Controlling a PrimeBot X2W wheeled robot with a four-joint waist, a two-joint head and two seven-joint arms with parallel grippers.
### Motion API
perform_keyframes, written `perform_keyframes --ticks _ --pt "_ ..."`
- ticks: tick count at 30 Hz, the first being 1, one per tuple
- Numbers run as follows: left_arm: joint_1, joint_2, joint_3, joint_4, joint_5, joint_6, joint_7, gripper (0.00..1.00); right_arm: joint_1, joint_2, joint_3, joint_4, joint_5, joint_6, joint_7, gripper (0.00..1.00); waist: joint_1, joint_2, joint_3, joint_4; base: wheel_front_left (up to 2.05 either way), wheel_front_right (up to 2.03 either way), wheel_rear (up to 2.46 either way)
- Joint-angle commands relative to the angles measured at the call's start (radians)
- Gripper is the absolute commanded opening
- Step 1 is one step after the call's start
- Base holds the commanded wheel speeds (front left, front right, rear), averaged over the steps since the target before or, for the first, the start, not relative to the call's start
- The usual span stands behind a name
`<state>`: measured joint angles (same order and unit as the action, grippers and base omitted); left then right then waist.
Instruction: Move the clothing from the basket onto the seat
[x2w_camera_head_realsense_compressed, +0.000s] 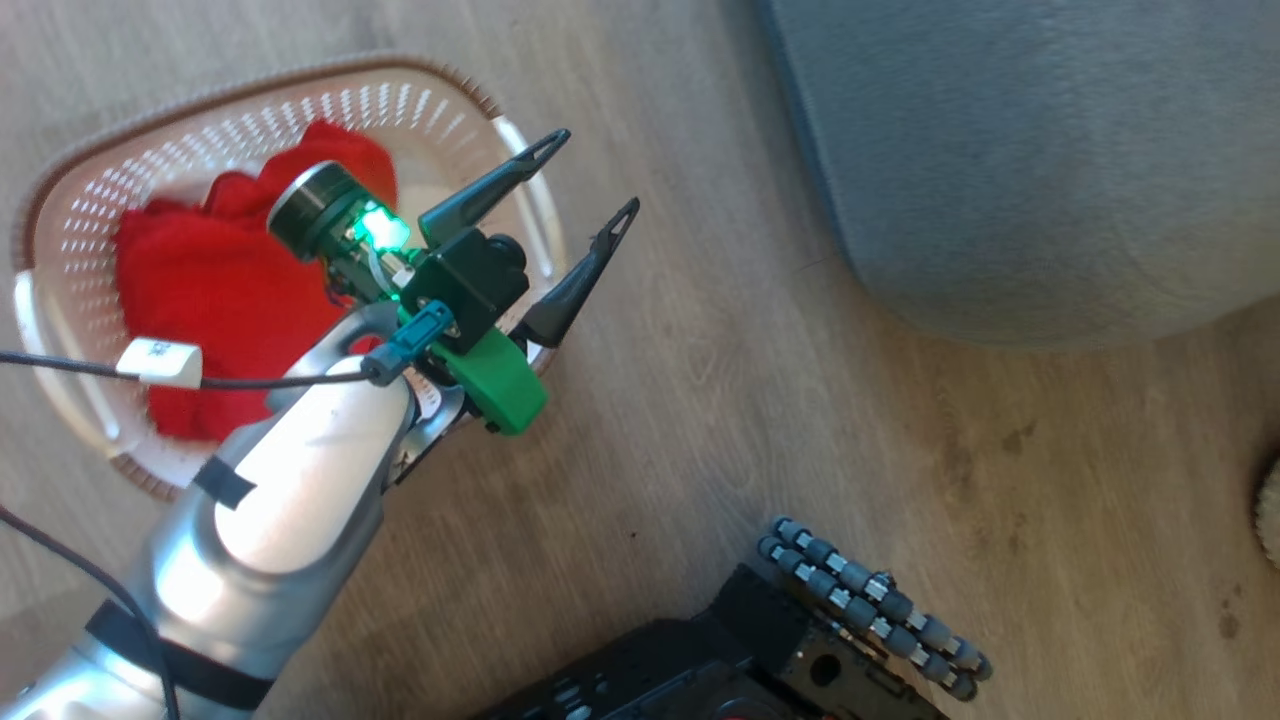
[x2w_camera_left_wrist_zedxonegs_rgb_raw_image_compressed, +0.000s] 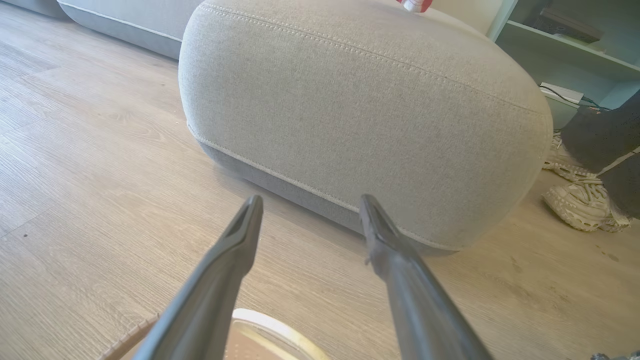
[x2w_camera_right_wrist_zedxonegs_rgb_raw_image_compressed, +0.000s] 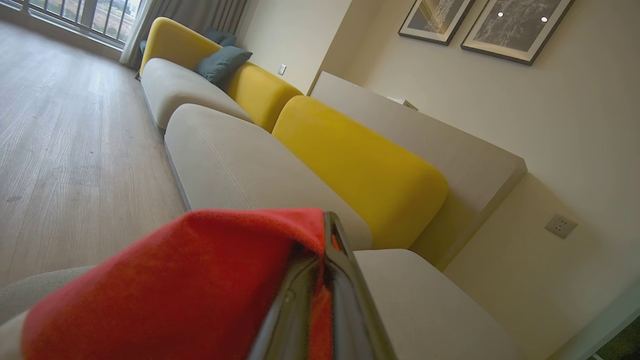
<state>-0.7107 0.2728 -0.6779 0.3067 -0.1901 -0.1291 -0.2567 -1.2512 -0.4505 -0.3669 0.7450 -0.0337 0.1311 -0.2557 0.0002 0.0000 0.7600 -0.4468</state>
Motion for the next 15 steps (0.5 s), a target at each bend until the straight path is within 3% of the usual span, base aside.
perform_keyframes --ticks 1,5,11,13,14,15 --pt "-0.021 0.014 0.015 -0.043 0.015 -0.001 -0.005 1.0 -0.014 -0.058 -0.052 0.007 -0.026 0.0 -0.006 0.0 -0.0002 0.0 0.04 0.043 0.0 0.0 0.0" --pt "-0.042 0.007 0.008 -0.06 0.021 -0.001 -0.005 1.0 -0.028 -0.087 -0.147 0.084 -0.062 0.0 -0.006 0.0 -0.0002 0.0 0.063 0.071 0.0 0.0 0.0" --pt "-0.058 -0.009 0.014 -0.067 0.022 -0.001 -0.005 1.0 0.022 -0.06 -0.244 0.23 -0.101 0.0 -0.005 0.0 -0.0002 0.0 0.076 0.089 0.0 0.0 0.0" --pt "-0.061 -0.015 0.018 -0.066 0.02 -0.001 -0.005 1.0 0.04 -0.045 -0.254 0.274 -0.101 0.0 -0.005 0.53 -0.0002 0.0 0.074 0.093 0.0 0.0 0.0" --pt "-0.061 -0.017 0.022 -0.066 0.019 -0.001 -0.005 1.0 0.052 -0.036 -0.25 0.281 -0.1 0.0 -0.006 1.0 -0.0002 0.0 0.071 0.093 0.0 0.0 0.0" --pt "-0.06 -0.019 0.026 -0.065 0.018 -0.001 -0.005 1.0 0.067 -0.024 -0.246 0.28 -0.091 0.0 -0.006 1.0 -0.0002 0.0 0.066 0.094 0.0 0.0 0.0"
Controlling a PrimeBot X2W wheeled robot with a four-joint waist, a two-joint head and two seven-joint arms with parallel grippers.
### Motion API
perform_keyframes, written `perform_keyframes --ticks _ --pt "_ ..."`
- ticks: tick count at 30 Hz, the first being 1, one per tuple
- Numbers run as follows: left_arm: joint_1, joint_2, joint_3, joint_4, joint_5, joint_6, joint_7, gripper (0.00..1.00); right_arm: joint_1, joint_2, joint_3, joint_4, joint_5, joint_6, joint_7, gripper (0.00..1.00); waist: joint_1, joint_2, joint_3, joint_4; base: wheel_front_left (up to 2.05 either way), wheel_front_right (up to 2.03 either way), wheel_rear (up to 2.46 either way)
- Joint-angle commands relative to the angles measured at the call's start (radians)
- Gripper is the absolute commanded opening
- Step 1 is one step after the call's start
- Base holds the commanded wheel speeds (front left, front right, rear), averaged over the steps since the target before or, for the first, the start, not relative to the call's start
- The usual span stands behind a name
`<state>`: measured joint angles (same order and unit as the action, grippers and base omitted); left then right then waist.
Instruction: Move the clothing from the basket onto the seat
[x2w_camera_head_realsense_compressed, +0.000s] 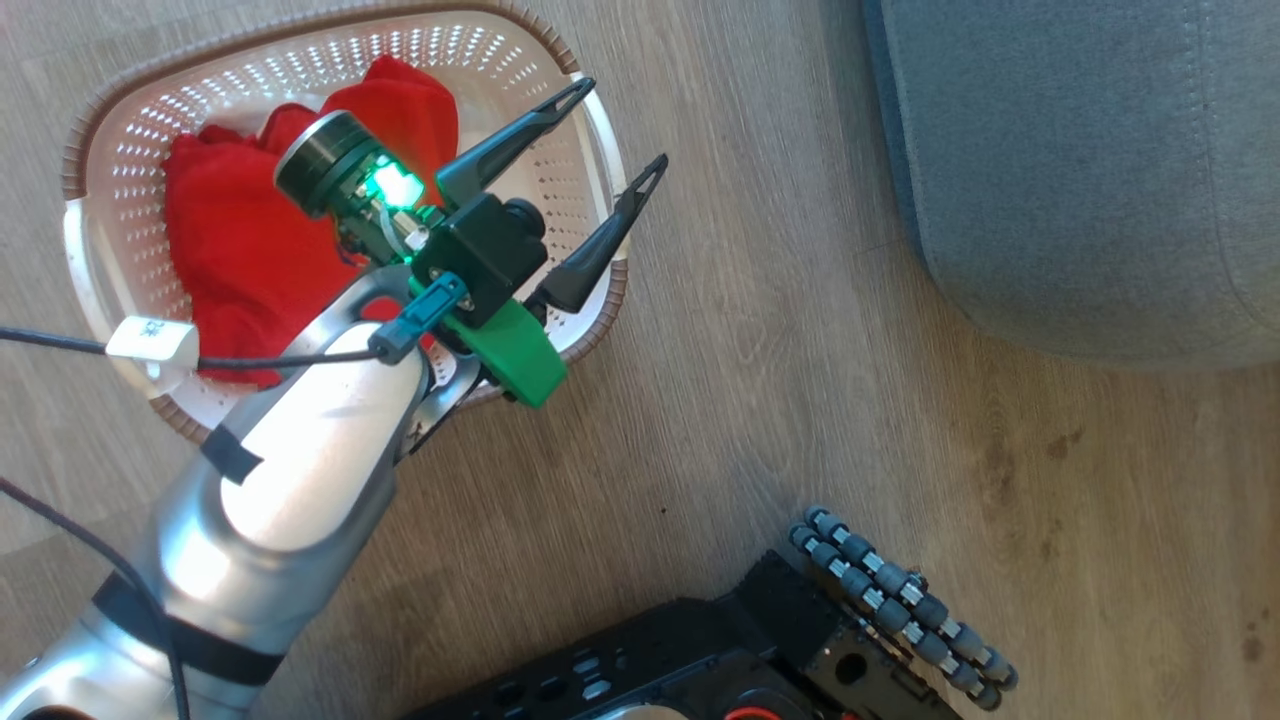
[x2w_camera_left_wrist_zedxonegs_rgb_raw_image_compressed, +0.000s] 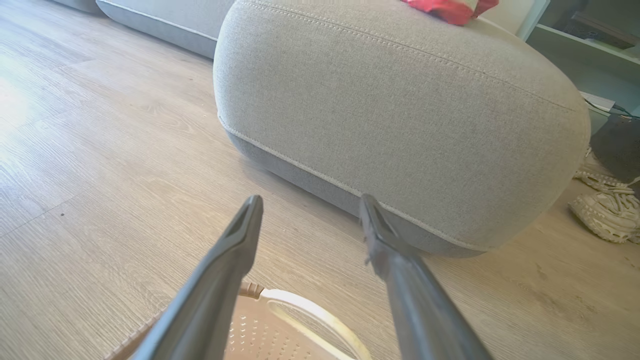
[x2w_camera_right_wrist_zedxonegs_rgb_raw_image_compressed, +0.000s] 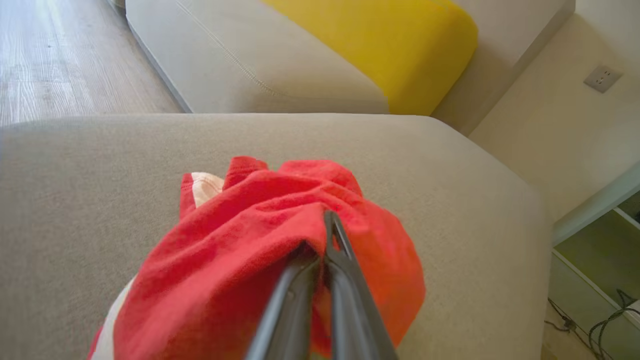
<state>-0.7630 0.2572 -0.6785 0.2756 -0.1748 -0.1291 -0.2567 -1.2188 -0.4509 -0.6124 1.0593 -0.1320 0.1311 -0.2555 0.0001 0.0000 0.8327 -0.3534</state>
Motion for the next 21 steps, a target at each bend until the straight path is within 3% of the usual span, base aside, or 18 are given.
perform_keyframes --ticks 1,11,21 --pt "-0.006 -0.005 0.03 -0.033 0.001 -0.001 -0.005 1.0 0.055 -0.011 0.011 -0.04 0.015 0.0 -0.006 1.0 -0.0001 0.0 -0.011 0.001 0.0 0.0 0.0" --pt "0.02 -0.036 0.061 -0.028 -0.002 -0.001 -0.005 1.0 0.279 0.062 0.165 -0.236 0.151 0.0 -0.006 1.0 -0.0001 0.0 -0.085 0.019 0.0 0.0 0.0" --pt "0.104 -0.107 0.145 -0.029 -0.01 0.002 -0.005 1.0 0.54 0.092 0.329 -0.501 0.261 0.0 -0.006 1.0 -0.0001 0.0 -0.256 0.106 0.0 0.0 0.0"
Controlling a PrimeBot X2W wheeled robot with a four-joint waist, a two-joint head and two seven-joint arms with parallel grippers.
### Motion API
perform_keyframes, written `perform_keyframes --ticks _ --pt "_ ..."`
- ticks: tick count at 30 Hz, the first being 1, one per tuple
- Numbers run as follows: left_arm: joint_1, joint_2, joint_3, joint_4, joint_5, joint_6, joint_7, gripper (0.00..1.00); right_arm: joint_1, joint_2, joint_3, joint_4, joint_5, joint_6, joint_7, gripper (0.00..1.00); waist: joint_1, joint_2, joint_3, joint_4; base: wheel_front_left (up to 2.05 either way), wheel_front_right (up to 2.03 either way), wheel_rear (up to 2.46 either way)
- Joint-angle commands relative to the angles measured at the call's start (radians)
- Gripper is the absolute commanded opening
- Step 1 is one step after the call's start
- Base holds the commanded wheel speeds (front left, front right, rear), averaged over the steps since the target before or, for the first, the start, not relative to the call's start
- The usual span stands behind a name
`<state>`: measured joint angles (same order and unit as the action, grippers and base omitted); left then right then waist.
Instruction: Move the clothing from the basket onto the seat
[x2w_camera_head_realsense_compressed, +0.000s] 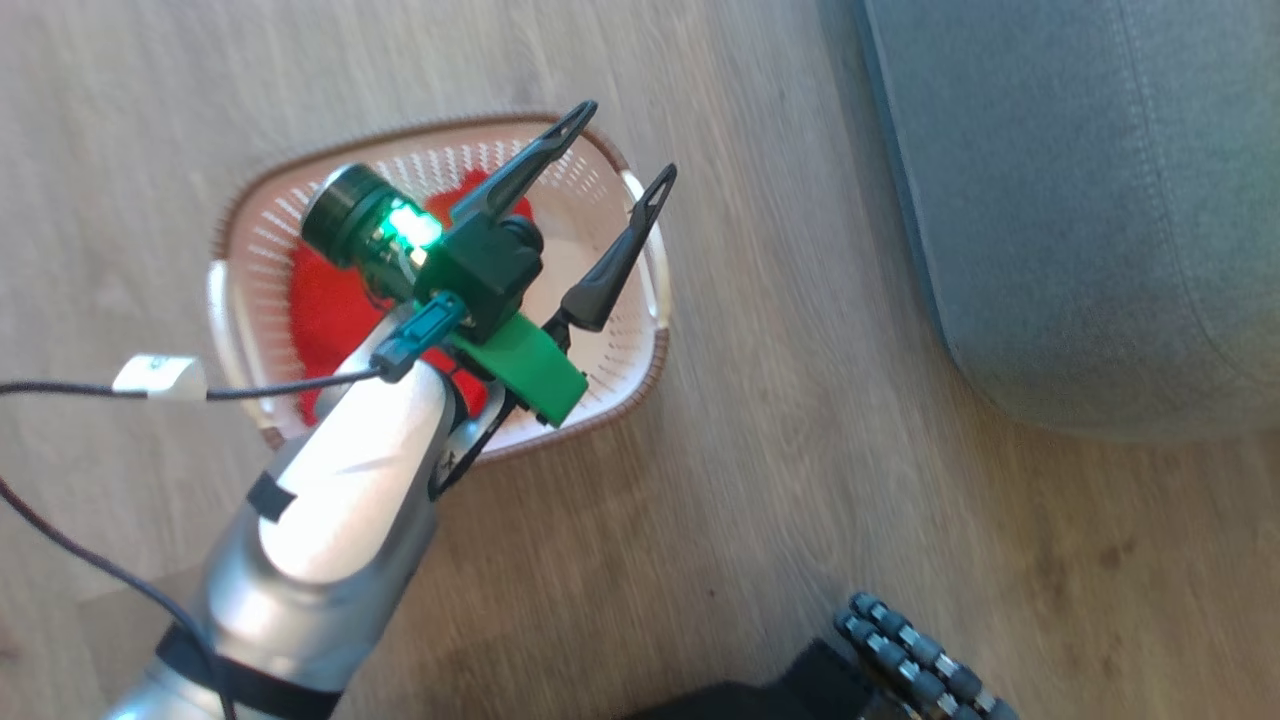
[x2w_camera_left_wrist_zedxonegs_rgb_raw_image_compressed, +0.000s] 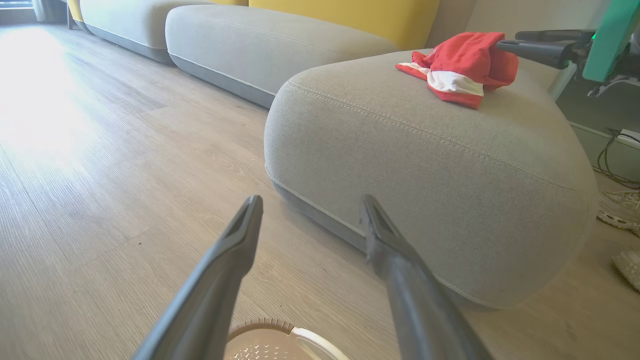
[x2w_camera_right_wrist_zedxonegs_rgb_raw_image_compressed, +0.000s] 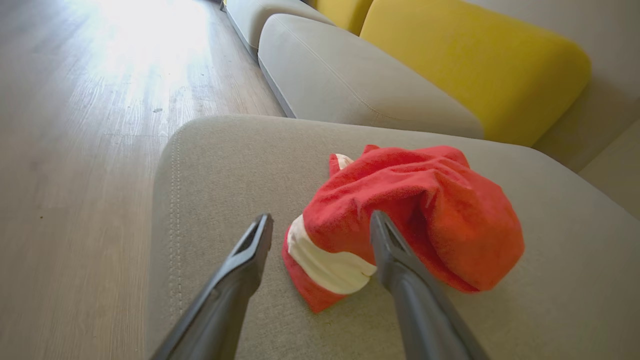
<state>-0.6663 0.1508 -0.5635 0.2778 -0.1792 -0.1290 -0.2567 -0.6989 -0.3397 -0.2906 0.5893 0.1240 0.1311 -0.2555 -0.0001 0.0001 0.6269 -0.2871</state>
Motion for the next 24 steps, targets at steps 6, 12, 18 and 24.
perform_keyframes --ticks 6,12,18,24 --pt "0.079 -0.036 0.113 -0.022 -0.009 0.004 -0.005 1.0 0.109 -0.019 0.11 -0.125 0.072 0.0 -0.006 1.0 0.0001 -0.0001 -0.16 0.112 0.0 0.0 0.0" --pt "0.171 -0.062 0.214 -0.011 -0.008 0.013 -0.005 1.0 0.165 0.01 0.191 -0.188 0.108 0.0 -0.006 1.0 0.0001 -0.0001 -0.27 0.184 0.0 0.0 0.0" --pt "0.261 -0.076 0.317 0.005 0.003 0.024 -0.005 1.0 0.202 0.051 0.27 -0.2 0.135 0.0 -0.006 1.0 0.0001 -0.0001 -0.37 0.247 0.0 0.0 0.0" --pt "0.35 -0.087 0.429 0.025 -0.01 0.036 -0.005 1.0 0.256 0.079 0.322 -0.175 0.146 0.0 -0.006 1.0 0.0001 -0.0001 -0.469 0.293 0.0 0.0 0.0"
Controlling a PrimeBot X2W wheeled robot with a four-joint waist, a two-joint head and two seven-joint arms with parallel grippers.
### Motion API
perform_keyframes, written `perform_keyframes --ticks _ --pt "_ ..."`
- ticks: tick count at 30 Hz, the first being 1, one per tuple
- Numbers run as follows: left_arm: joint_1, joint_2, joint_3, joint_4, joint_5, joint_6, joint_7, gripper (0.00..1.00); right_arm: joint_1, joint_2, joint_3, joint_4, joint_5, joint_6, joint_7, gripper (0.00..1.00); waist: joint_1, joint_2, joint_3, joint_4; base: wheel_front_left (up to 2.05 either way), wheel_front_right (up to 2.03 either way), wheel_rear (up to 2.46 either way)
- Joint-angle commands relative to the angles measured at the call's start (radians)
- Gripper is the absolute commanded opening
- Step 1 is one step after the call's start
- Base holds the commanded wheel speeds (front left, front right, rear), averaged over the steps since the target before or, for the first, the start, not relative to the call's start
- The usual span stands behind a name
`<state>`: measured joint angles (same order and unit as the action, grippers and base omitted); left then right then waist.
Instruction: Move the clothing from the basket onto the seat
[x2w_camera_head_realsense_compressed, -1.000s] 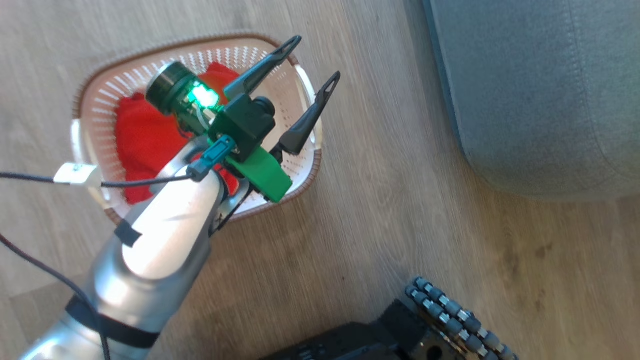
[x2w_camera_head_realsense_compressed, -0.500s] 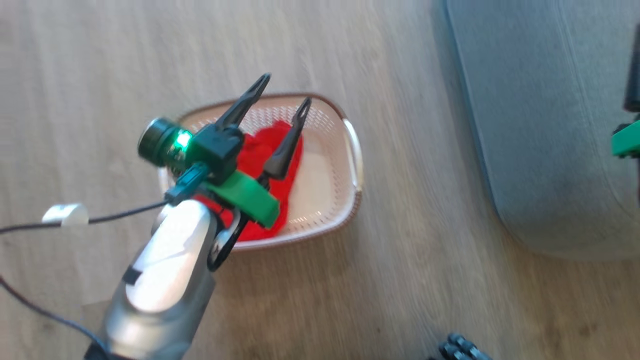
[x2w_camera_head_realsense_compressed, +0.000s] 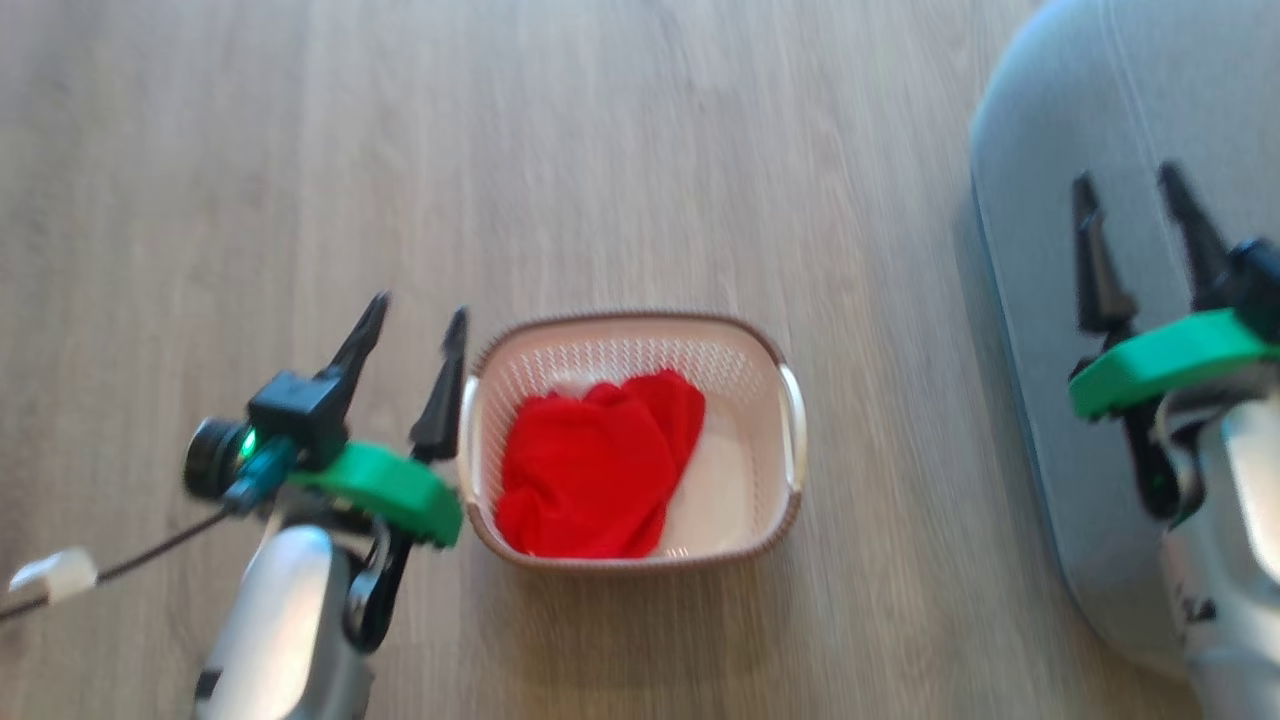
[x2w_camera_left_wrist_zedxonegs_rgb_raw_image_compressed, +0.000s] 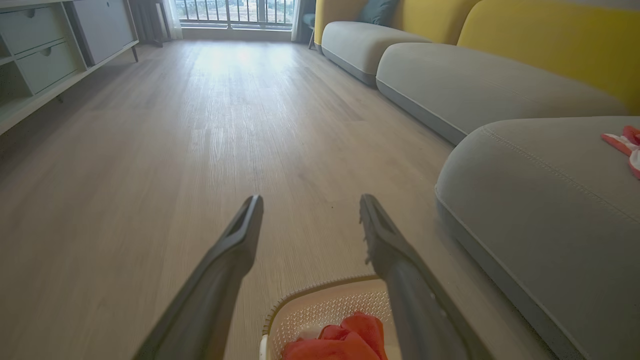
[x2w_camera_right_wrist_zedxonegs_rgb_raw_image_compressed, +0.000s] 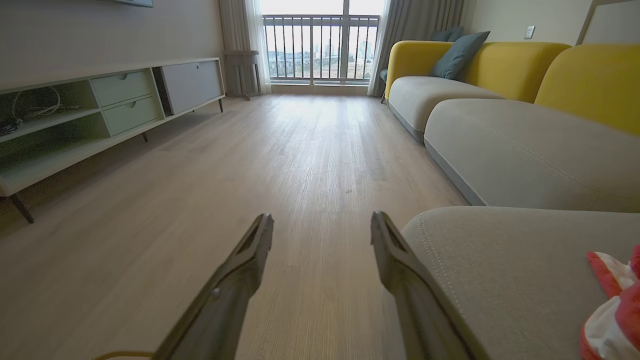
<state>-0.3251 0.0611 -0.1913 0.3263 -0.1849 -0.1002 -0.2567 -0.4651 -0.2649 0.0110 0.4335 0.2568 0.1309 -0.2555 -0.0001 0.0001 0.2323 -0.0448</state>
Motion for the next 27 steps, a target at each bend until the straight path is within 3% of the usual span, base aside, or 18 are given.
perform_keyframes --ticks 1,17,27 --pt "0.023 0.002 0.072 -0.023 -0.001 0.007 -0.005 1.0 0.034 0.009 0.023 -0.016 0.014 0.0 -0.006 1.0 0.0001 -0.0001 -0.089 0.056 0.0 0.0 0.0" --pt "0.194 -0.006 0.273 -0.068 0.051 0.034 -0.005 1.0 0.187 0.081 0.046 -0.048 0.019 0.0 -0.006 1.0 0.0001 -0.0001 -0.2 0.066 0.0 0.0 0.0" --pt "0.275 -0.01 0.317 -0.129 0.061 0.054 -0.005 1.0 0.262 0.106 0.082 -0.067 0.016 0.0 -0.006 1.0 0.0001 -0.0001 -0.233 0.058 0.0 0.0 0.0"
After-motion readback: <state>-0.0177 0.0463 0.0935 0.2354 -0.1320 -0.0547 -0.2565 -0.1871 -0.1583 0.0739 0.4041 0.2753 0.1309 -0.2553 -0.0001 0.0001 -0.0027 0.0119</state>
